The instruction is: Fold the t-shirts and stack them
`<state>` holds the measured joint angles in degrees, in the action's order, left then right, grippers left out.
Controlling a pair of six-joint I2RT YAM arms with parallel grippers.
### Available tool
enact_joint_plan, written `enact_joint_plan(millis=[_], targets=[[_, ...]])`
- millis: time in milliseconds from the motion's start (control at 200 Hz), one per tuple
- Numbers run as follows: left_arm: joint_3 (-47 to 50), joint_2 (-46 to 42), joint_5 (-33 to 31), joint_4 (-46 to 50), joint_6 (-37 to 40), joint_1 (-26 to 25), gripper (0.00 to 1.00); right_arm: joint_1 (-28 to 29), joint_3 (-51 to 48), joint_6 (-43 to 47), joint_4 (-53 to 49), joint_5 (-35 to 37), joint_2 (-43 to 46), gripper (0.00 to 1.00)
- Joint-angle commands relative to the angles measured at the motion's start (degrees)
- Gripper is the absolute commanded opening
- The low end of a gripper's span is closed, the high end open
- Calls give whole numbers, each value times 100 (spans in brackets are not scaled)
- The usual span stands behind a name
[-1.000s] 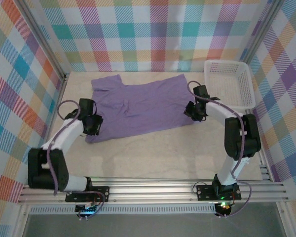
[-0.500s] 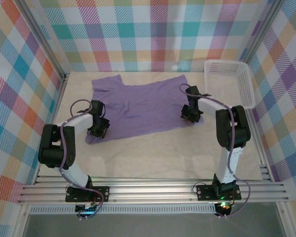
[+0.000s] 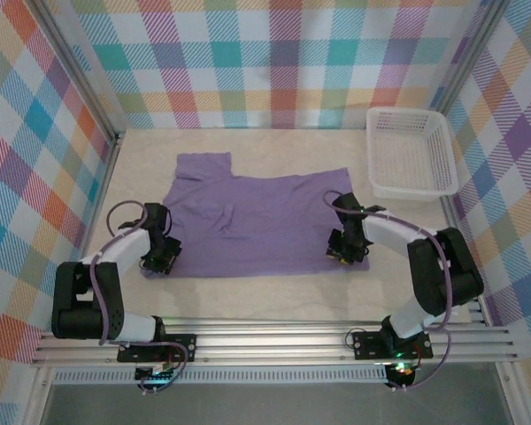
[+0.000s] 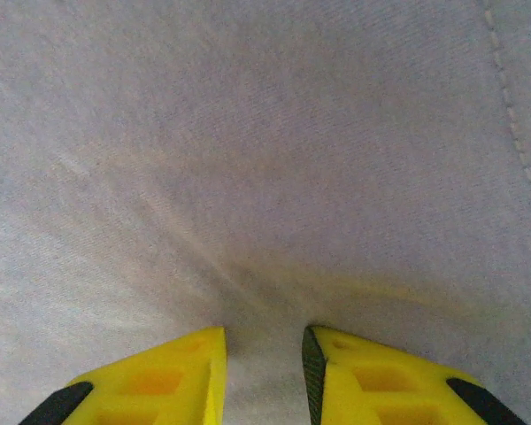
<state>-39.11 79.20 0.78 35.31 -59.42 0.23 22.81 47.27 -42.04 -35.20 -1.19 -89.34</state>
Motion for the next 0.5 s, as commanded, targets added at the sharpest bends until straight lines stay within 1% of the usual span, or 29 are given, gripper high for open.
enact_joint_plan(millis=[0, 120, 260, 330, 390, 430, 495], targets=[[289, -217, -127, 436, 65, 126, 37, 265, -271, -531, -276, -166, 116, 31], [500, -528, -261, 519, 58, 274, 37, 534, -313, -781, -368, -63, 290, 31], [367, -1035, -562, 1014, 129, 502, 38, 647, -192, -912, -639, 146, 680, 31], [59, -1232, -739, 1218, 200, 529, 40, 646, 62, -788, -835, 379, 847, 32], [-384, -1244, -830, 1322, 217, 524, 44, 638, 381, -539, -858, 663, 939, 38], [-671, -1163, -825, 1258, 265, 515, 47, 593, 635, -300, -772, 792, 918, 43], [-1290, -743, -798, 1012, 482, 521, 53, 401, 1153, 57, -629, 843, 685, 45]])
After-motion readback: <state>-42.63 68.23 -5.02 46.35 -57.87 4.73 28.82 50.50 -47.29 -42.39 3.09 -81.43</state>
